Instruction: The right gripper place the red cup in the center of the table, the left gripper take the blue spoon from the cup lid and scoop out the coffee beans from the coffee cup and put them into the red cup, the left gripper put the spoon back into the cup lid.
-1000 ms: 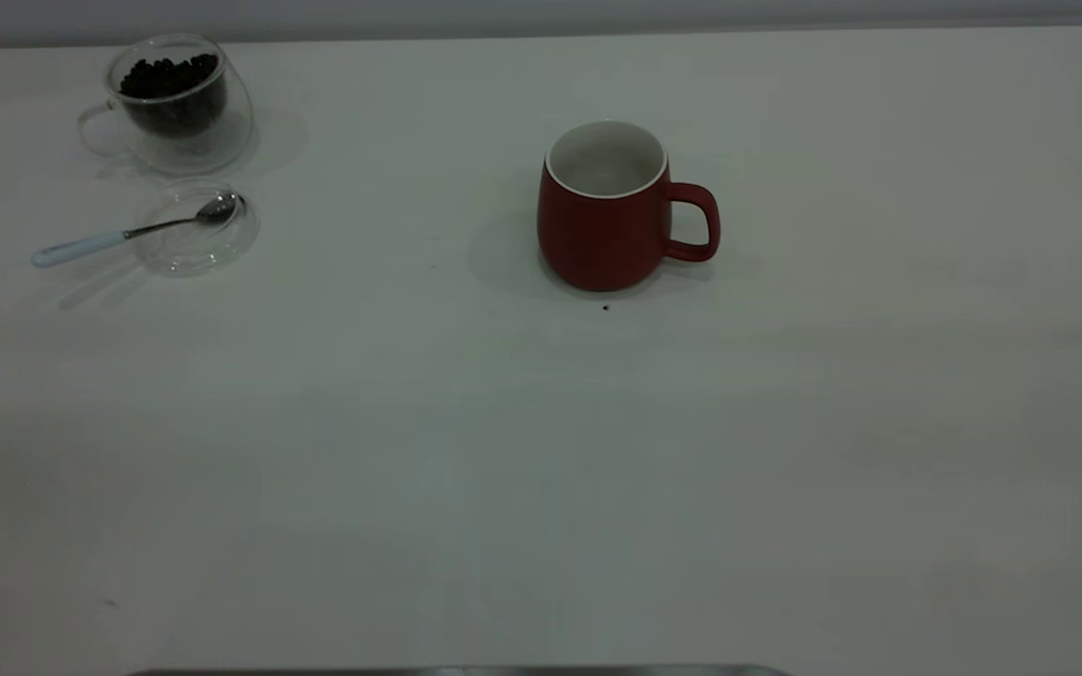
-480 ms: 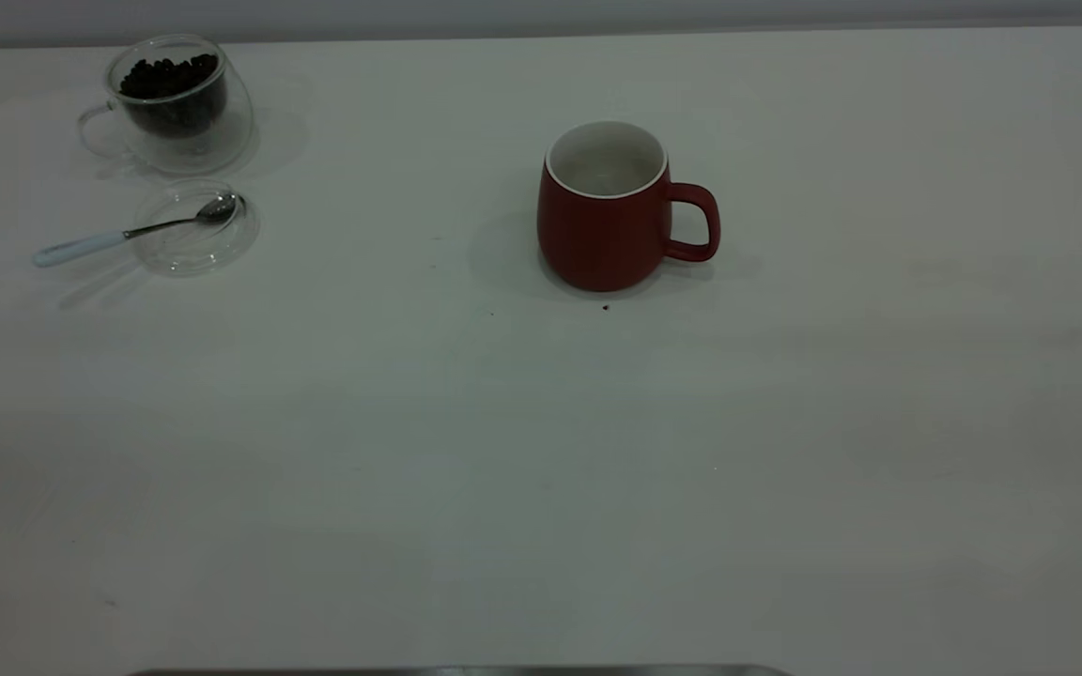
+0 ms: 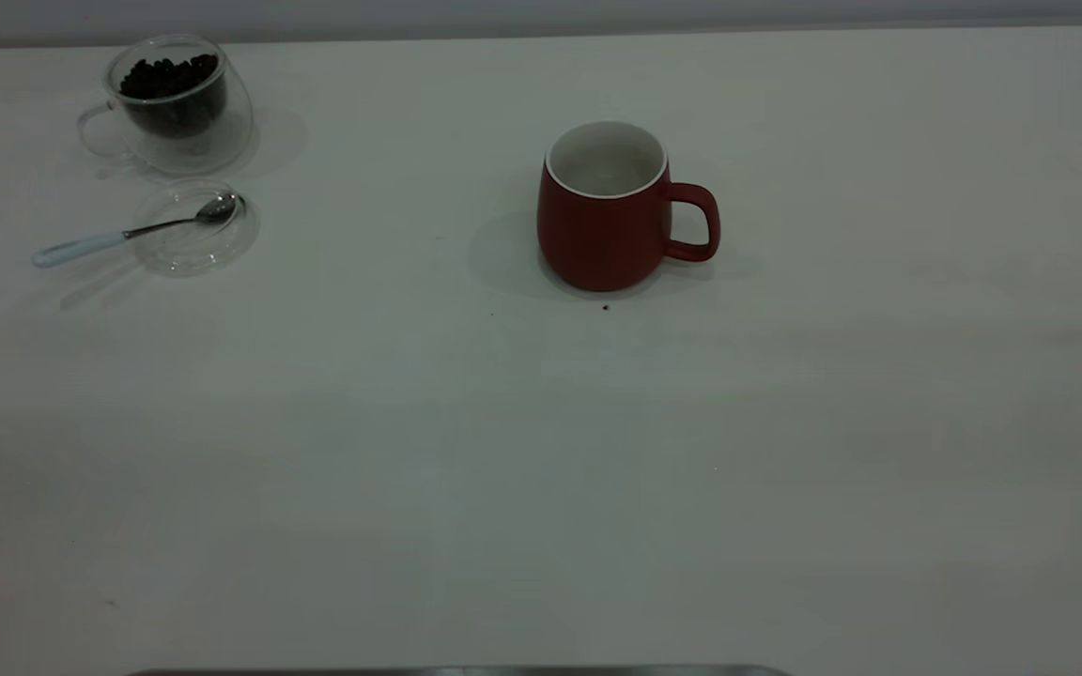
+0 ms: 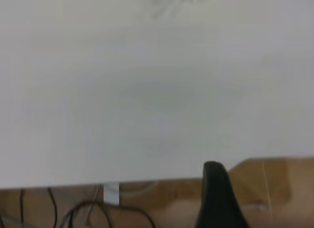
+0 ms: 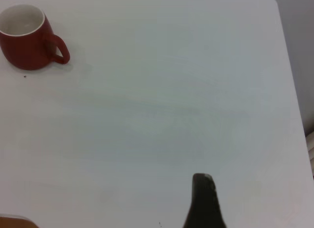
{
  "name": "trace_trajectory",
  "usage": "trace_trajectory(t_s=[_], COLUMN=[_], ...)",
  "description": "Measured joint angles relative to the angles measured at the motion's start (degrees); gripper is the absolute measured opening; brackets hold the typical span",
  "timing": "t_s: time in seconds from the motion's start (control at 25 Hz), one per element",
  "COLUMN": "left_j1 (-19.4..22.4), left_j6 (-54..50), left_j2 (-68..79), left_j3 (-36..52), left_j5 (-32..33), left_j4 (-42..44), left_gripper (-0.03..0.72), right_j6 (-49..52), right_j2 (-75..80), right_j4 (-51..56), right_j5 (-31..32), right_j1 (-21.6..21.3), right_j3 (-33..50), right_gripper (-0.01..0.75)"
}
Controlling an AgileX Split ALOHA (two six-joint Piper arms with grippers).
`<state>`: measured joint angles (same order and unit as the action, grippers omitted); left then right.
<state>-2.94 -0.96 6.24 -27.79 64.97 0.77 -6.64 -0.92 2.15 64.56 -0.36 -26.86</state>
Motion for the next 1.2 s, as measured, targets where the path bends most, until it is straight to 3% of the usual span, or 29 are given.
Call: trace_trajectory(t_s=[0.4,1.2], left_j1=[2.26,2.26], left_j6=[0.05,0.11], left_j2=[-7.28,-7.35], left_j3=[0.00,0.00], left_j5=[0.12,0.12], left_j4=[0.00,0.00], left_gripper=[0.536,0.536], right_j6=[0.00,0.00], right_j2=[0.00,0.00], right_j4=[0.00,0.00], right_j5=[0.00,0.00], right_j1=[0.00,0.00], right_j3=[0.00,0.00], right_gripper=[0.590,0.590])
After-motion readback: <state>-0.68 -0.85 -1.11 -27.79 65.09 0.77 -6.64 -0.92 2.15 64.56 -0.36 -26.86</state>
